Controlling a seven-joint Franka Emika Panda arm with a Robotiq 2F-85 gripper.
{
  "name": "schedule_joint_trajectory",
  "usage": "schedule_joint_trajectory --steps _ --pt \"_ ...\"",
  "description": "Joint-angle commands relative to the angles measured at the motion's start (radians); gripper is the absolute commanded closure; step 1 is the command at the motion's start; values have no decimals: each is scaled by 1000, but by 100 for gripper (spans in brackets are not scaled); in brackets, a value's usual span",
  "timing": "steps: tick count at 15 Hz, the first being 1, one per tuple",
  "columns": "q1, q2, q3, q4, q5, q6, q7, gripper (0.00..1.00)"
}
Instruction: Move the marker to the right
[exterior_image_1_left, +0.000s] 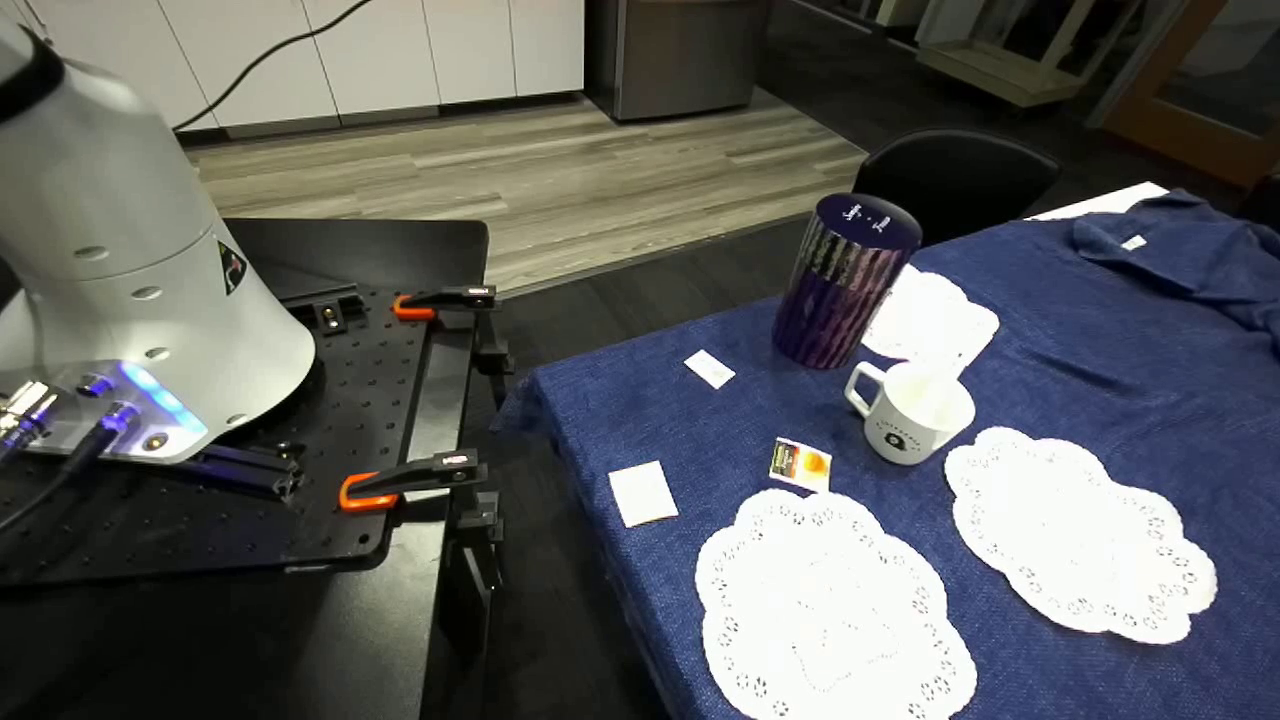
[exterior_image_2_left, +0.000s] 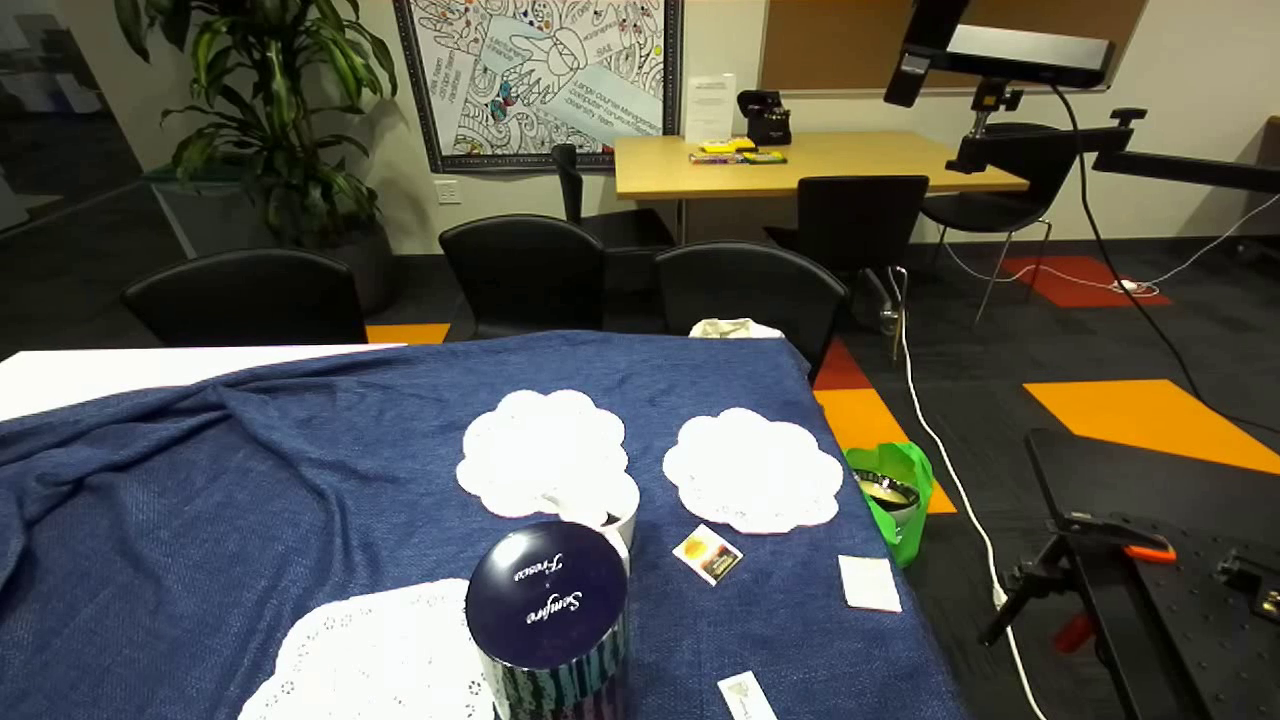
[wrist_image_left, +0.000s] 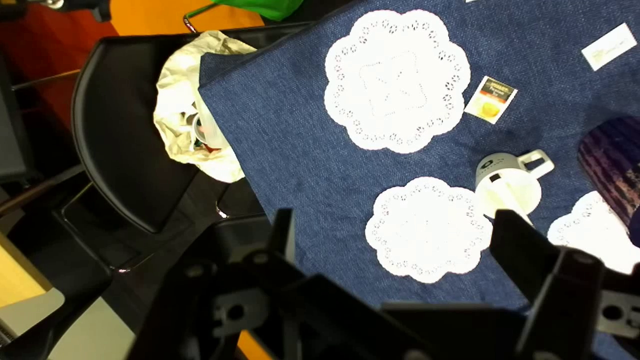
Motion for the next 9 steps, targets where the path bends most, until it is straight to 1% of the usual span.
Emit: schedule_joint_trajectory --steps 1,6,9 --pt "28 1 -5 -40 -10 83 -4 0" --pt "71 60 7 -98 -6 275 -25 0" --pt "84 113 18 -147 -13 445 -5 0"
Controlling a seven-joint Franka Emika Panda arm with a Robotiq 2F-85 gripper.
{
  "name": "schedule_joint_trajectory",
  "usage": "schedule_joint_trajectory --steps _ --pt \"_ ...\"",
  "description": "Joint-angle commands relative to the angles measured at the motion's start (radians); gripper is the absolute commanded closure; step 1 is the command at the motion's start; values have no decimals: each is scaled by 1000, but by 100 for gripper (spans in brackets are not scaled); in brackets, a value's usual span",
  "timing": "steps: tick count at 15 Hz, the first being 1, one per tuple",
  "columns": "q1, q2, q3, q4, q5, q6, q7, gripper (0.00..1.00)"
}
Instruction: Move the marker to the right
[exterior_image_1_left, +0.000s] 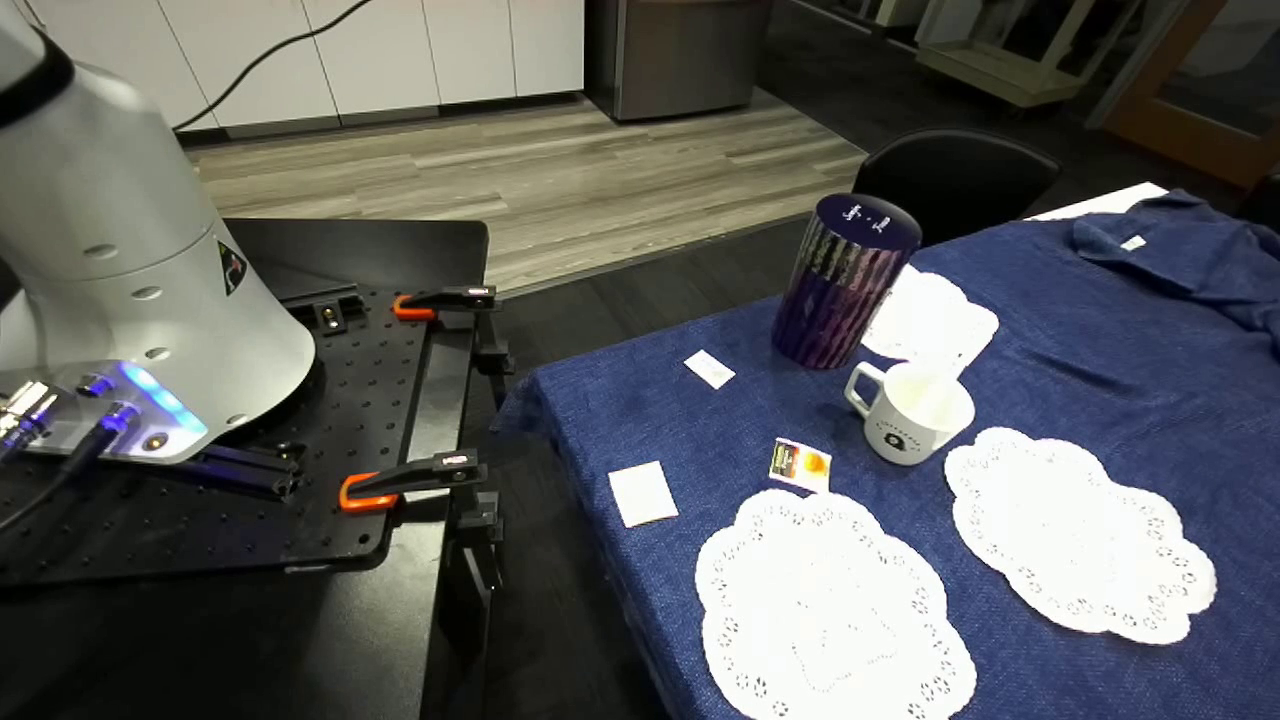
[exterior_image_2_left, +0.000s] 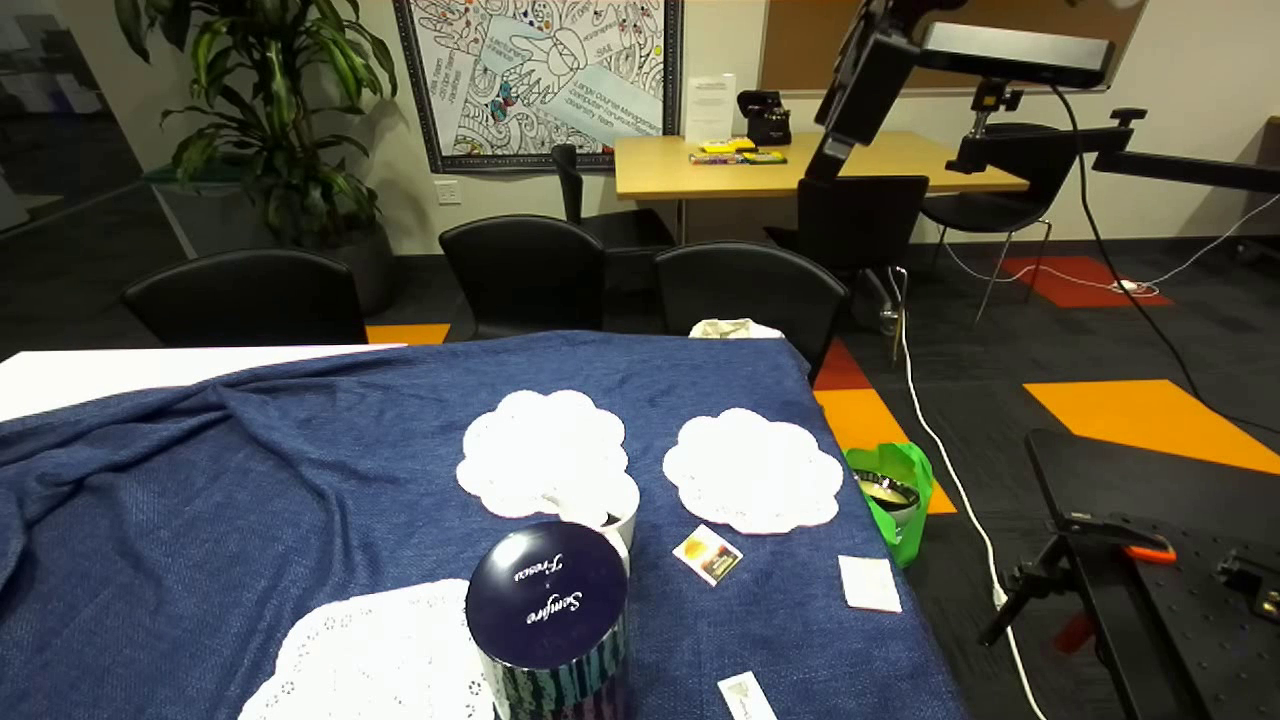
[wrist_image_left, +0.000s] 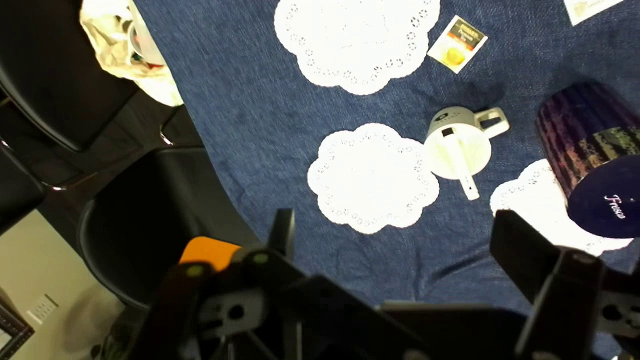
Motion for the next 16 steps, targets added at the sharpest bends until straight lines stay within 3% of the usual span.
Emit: schedule_joint_trajectory --steps 1,6,13,14,15,16 --pt "5 65 13 -51 -16 187 18 0" --pt "6 198 25 -97 -20 359 12 0" --pt "45 378 24 -93 31 419 -74 0" --pt "51 392 30 -92 87 406 -121 0" --pt "47 359 19 -102 31 385 -59 0" --pt "51 376 20 -100 58 385 -88 0"
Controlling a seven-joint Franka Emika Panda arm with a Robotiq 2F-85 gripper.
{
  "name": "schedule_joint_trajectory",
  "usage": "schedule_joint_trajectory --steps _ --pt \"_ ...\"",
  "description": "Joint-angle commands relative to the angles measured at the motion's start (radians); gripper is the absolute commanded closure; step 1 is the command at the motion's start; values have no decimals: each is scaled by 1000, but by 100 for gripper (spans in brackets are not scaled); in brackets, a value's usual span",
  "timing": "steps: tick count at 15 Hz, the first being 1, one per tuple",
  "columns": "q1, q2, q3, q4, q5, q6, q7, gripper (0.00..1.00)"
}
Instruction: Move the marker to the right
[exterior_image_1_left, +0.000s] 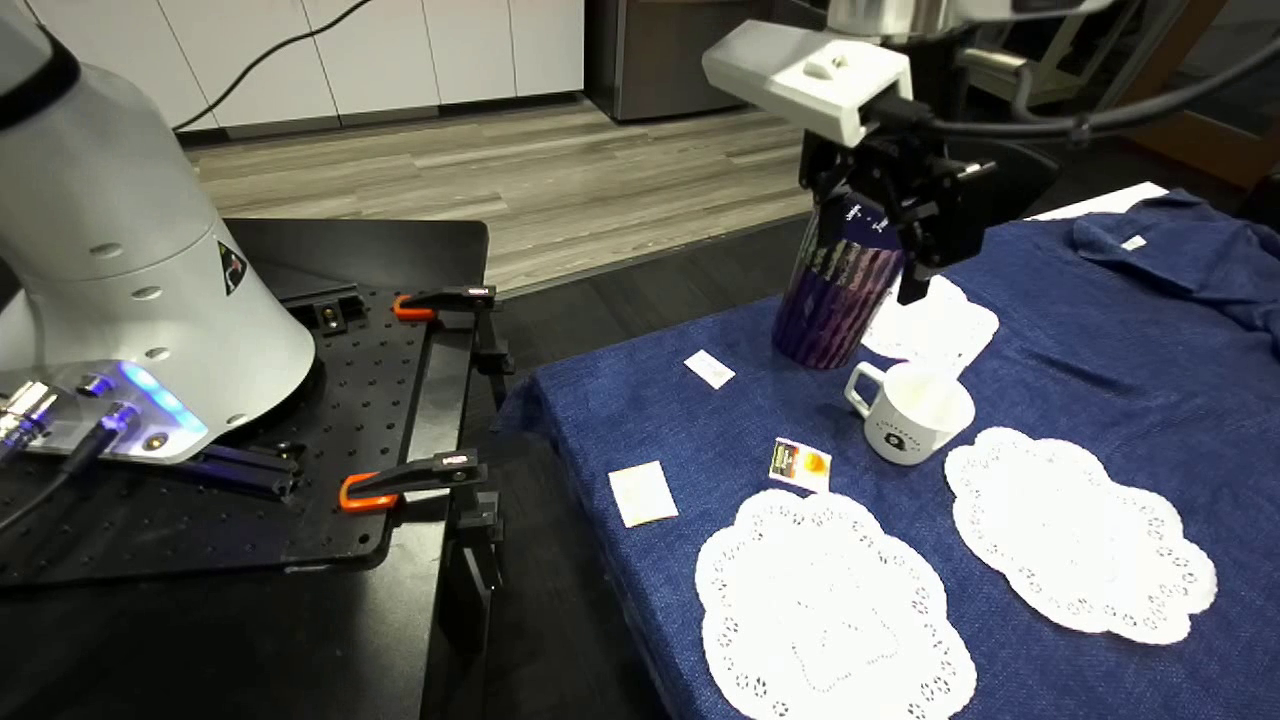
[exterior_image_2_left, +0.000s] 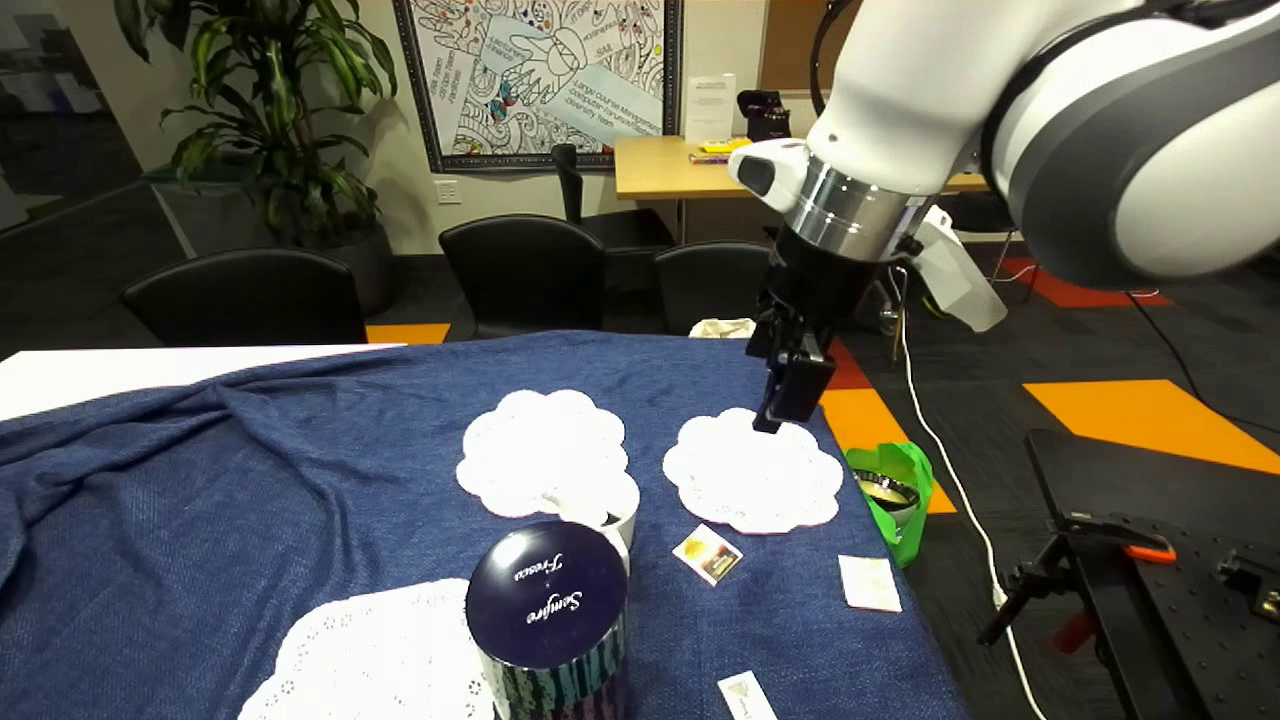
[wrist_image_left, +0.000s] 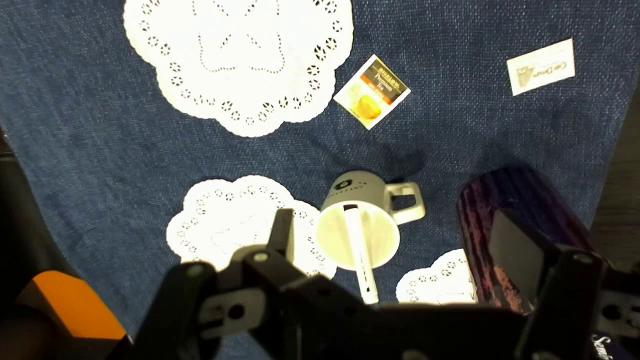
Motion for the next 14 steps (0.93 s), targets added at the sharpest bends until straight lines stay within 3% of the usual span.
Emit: schedule_joint_trajectory --steps 1,8,14 --pt "7 10 -4 3 12 -2 -12 0" --pt "13 75 -4 46 -8 39 -8 0" --pt "0 223 24 120 55 203 -75 0"
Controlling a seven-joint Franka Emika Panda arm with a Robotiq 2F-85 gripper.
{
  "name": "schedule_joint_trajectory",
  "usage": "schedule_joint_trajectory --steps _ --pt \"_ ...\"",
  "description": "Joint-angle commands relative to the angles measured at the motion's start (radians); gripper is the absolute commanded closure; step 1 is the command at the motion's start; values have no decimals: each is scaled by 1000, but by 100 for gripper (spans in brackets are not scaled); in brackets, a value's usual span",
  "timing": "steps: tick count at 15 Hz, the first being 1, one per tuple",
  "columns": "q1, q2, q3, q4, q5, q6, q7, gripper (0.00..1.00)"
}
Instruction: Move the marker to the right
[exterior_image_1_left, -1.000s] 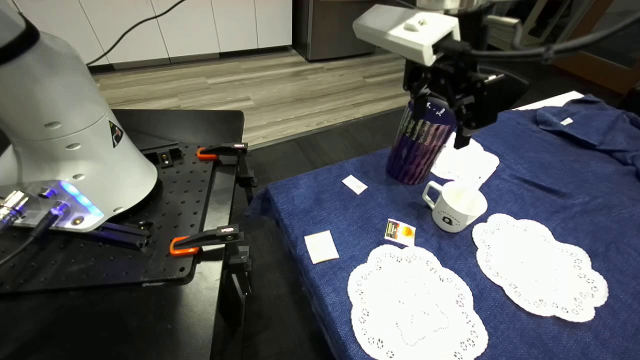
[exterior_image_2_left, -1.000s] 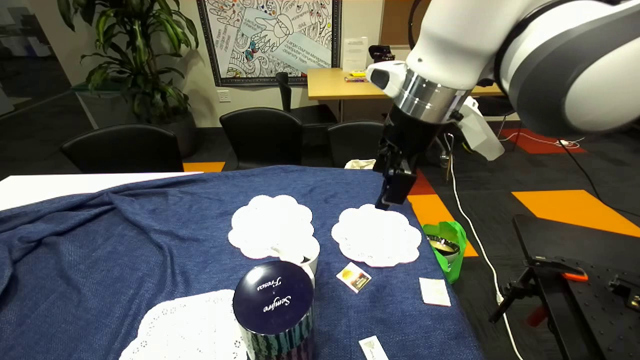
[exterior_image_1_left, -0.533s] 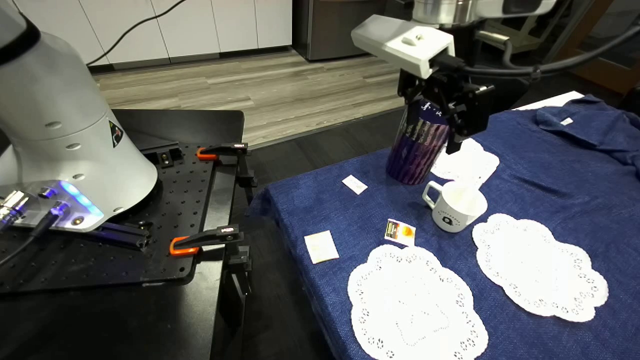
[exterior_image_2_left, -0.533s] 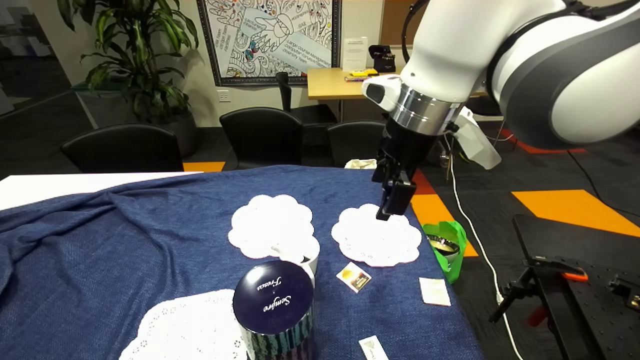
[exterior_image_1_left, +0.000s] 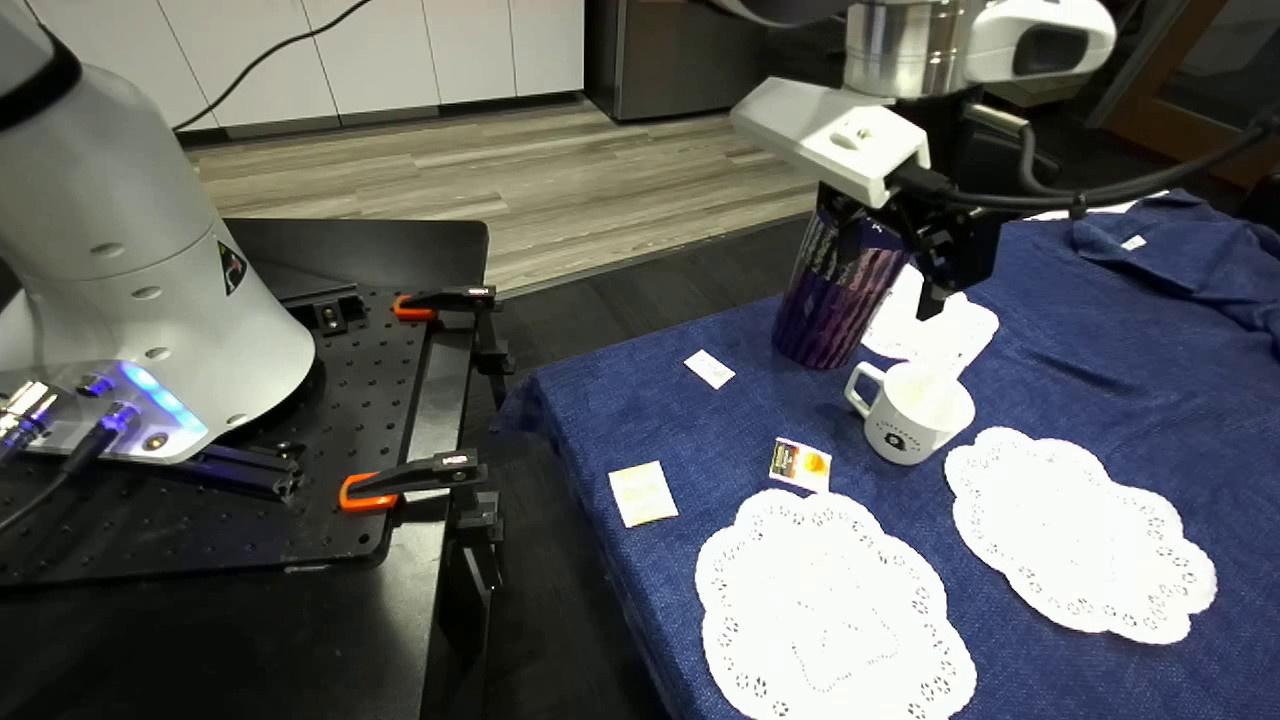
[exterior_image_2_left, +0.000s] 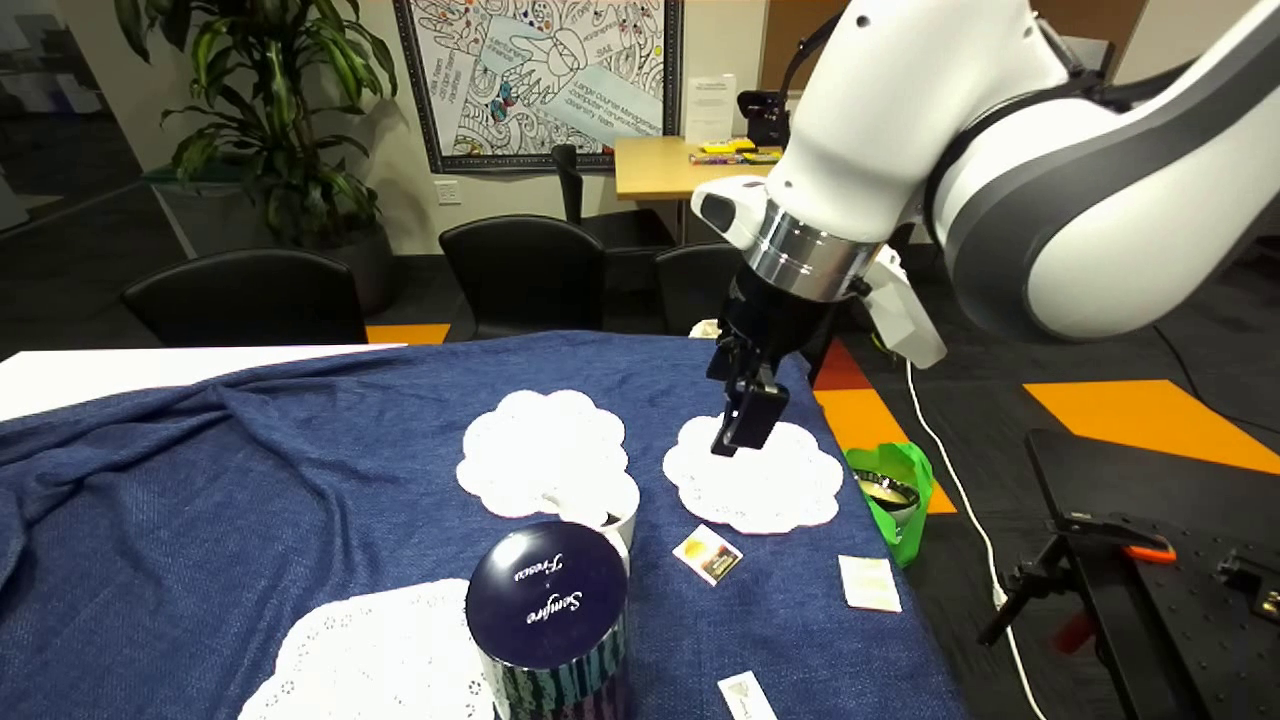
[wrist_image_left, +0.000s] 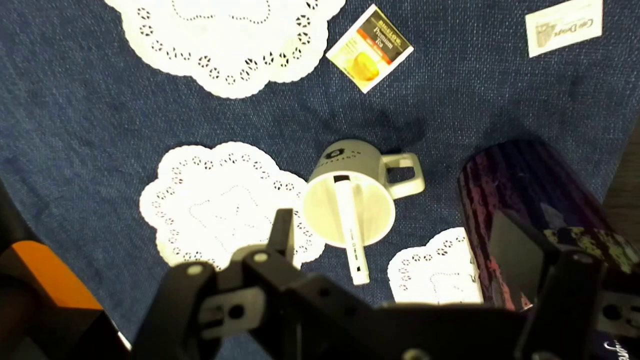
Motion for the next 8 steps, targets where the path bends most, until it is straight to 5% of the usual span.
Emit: schedule_joint_trajectory --steps 1,8 --pt "-19 119 36 70 58 100 -67 0" --pt "-41 293 61 172 41 227 -94 0"
